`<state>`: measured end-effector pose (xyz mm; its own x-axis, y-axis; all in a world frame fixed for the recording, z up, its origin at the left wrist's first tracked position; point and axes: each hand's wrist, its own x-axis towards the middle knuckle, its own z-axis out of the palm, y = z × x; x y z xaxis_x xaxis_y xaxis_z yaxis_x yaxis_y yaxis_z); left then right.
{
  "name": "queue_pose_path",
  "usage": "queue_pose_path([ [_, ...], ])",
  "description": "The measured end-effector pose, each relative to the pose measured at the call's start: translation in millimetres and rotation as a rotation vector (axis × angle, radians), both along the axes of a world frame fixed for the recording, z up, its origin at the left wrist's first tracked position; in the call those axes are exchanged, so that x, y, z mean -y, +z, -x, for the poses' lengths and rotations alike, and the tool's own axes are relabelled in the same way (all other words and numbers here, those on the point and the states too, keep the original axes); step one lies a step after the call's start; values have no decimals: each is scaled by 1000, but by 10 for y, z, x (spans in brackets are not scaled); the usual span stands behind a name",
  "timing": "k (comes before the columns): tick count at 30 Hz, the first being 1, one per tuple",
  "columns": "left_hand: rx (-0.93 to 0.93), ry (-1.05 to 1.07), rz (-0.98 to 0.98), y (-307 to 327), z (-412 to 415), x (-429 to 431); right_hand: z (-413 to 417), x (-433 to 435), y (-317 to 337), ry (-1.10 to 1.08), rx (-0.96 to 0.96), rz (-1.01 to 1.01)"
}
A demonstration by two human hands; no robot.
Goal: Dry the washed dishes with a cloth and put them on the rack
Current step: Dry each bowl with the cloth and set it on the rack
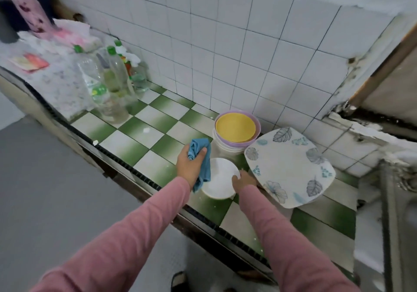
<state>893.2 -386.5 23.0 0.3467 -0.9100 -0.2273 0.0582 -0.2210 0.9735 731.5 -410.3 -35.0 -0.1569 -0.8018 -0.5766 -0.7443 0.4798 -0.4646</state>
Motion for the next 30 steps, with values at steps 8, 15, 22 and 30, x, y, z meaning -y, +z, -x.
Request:
queue_pose_path([
  [8,19,-140,-86,-164,-117,88,-9,-36,-161,-28,-123,-56],
  [15,5,-177,-122,-247,-243,145,-112,-42,-267,-116,-136,-33],
  [22,-7,-174,-90,-263,-337,159,-157,-11,-280,-142,-150,-27],
  [30,-26,-179,-93,-312,-374,91,-120,-43,-245,-158,-82,6],
])
